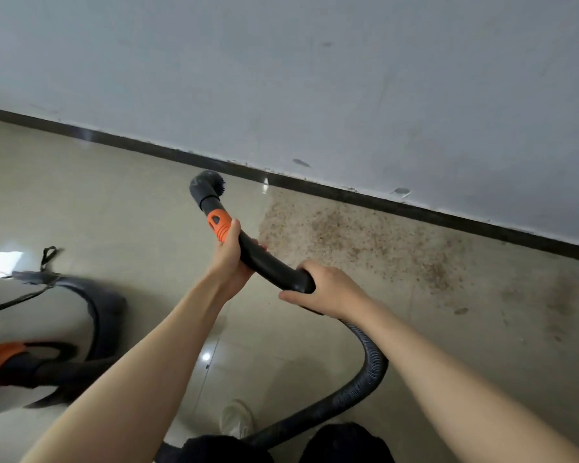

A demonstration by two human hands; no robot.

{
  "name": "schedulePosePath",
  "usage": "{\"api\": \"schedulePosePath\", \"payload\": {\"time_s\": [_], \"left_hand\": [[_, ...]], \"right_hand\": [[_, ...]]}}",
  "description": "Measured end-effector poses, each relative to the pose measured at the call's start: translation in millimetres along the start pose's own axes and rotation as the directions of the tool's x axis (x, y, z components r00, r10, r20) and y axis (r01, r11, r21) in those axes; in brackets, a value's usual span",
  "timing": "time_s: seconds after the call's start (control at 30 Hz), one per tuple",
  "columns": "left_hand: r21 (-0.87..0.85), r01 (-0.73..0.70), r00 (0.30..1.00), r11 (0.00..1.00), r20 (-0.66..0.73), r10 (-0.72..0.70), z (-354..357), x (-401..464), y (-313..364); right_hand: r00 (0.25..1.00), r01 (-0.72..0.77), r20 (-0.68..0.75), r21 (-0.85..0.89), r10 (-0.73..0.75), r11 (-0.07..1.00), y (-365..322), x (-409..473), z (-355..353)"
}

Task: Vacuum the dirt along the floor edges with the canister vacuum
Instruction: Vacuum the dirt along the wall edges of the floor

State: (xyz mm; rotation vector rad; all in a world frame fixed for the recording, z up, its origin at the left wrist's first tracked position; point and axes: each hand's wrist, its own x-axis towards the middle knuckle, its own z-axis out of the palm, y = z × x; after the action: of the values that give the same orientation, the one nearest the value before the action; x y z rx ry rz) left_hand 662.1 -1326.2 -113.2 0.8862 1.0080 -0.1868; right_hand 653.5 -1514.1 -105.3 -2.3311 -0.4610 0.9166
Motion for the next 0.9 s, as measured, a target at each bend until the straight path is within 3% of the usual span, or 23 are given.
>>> {"api": "schedulePosePath", "payload": {"time_s": [0.17, 0.3, 0.57, 0.77, 0.9], "left_hand": [[0.003, 0.064, 0.998, 0.998, 0.013, -0.064, -25, 76, -44], [-0.001, 0.113, 0.993, 0.994, -0.028, -0.113, -55, 145, -83], [0.045, 0.301, 0.948, 0.952, -0.120, -0.294, -100, 252, -160], [0.172, 0.272, 0.962, 0.947, -0.064, -0.265, -92, 285, -170], [0.202, 0.316, 0.947, 0.927, -0.013, -0.321, -85, 284, -169]], "right_hand": [[0.998, 0.025, 0.064, -0.075, -0.020, 0.997, 46, 63, 59], [0.999, 0.017, 0.044, -0.144, -0.011, 0.989, 90, 115, 108], [0.989, 0.033, 0.148, -0.288, 0.010, 0.957, 166, 178, 183], [0.997, -0.007, 0.068, -0.268, 0.026, 0.963, 191, 185, 192], [0.999, -0.027, 0.015, -0.292, 0.033, 0.956, 194, 180, 186]]}}
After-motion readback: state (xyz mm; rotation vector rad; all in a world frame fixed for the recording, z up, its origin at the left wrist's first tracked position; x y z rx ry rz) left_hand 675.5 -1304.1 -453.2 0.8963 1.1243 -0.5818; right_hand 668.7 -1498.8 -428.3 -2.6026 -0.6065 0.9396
